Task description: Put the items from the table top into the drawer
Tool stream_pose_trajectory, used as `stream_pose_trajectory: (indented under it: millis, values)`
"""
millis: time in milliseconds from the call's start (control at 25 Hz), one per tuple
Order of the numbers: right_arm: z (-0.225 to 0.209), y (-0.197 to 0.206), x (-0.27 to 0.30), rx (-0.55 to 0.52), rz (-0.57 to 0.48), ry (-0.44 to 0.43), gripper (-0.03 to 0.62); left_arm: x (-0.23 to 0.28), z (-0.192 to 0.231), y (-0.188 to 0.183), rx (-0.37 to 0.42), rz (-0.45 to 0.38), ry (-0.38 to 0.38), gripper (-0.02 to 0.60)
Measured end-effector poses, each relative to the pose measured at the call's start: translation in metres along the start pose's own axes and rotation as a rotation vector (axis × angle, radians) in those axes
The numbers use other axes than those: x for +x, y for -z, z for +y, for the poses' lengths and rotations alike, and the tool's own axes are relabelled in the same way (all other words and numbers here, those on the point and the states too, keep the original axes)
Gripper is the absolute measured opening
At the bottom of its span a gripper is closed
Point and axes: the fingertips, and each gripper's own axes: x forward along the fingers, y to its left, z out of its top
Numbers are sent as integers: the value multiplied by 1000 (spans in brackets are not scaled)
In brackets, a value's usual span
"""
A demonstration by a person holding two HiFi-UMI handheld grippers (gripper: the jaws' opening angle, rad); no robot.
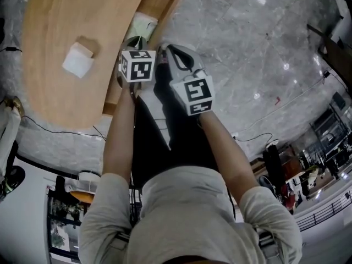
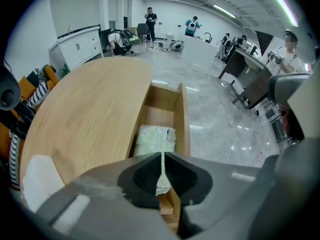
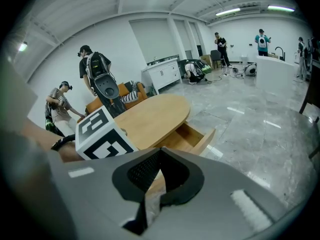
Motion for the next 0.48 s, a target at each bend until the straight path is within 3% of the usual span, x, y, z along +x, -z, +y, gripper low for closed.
stream_pose_trajectory:
  millis: [240, 480]
  values:
    - [14, -18, -15, -1, -28, -44, 8, -62, -4, -19, -73, -143, -10, 20]
    - [39, -79, -51, -24, -124, -67, 6, -165, -18, -55, -145, -333, 17, 20]
